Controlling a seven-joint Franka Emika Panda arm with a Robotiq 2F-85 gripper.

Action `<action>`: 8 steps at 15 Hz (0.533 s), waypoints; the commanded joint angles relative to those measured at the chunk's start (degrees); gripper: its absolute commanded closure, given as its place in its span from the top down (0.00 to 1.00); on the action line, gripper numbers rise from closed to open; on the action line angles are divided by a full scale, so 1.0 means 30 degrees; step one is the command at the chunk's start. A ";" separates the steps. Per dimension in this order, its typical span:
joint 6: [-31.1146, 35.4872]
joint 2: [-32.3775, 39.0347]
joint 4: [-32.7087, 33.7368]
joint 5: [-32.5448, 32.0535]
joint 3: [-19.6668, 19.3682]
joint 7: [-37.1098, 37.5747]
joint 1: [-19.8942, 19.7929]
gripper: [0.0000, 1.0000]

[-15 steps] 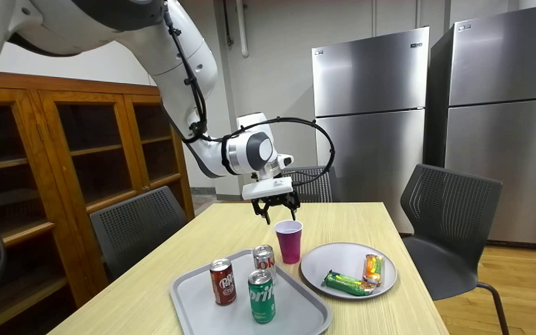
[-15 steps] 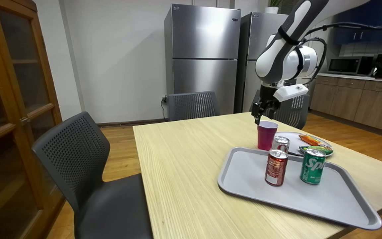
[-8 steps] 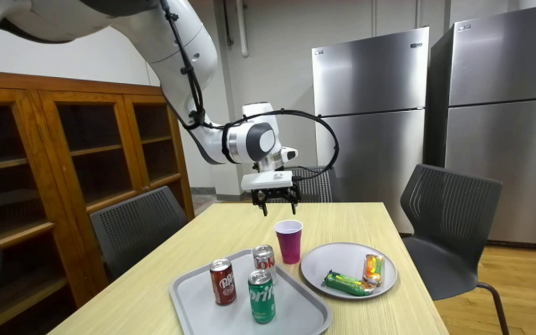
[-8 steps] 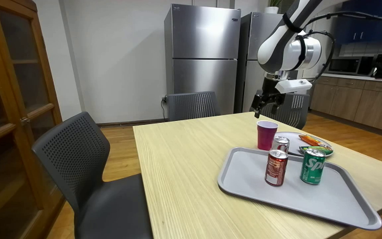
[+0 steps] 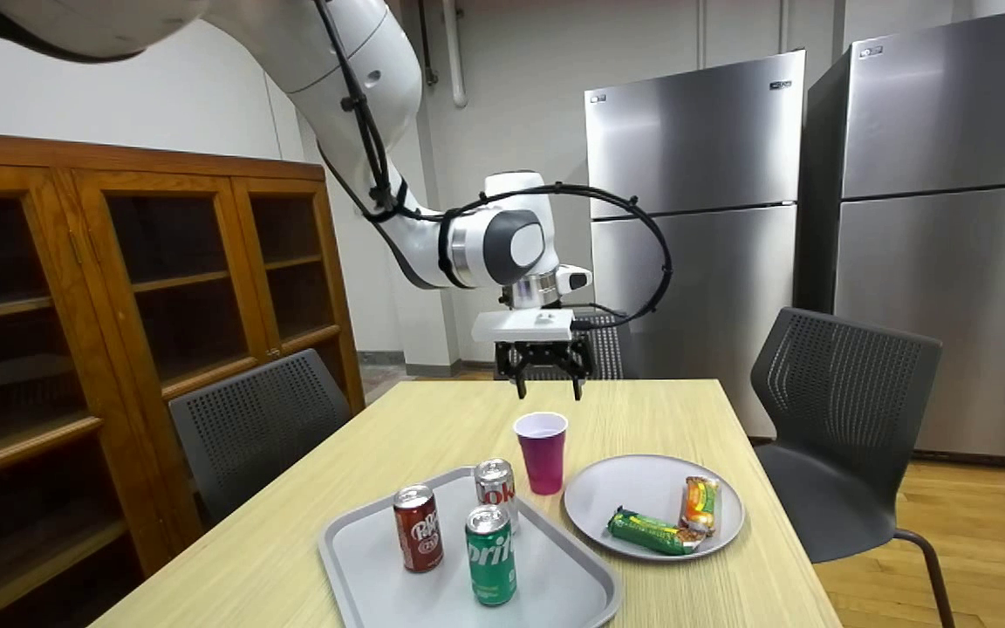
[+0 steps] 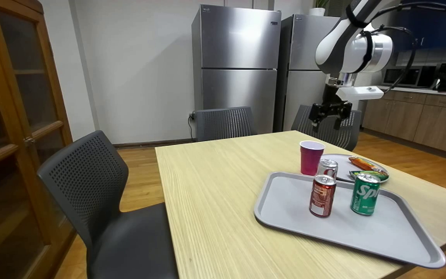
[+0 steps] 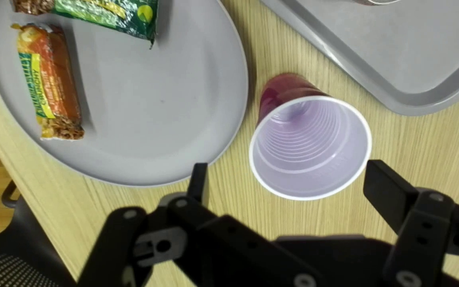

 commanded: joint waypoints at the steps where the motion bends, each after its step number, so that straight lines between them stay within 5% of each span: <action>1: -0.1287 -0.0690 -0.0101 0.0867 -0.0078 0.0510 -0.0540 1.00; 8: -0.0597 -0.0079 -0.0002 0.0719 -0.0168 0.0111 -0.0468 1.00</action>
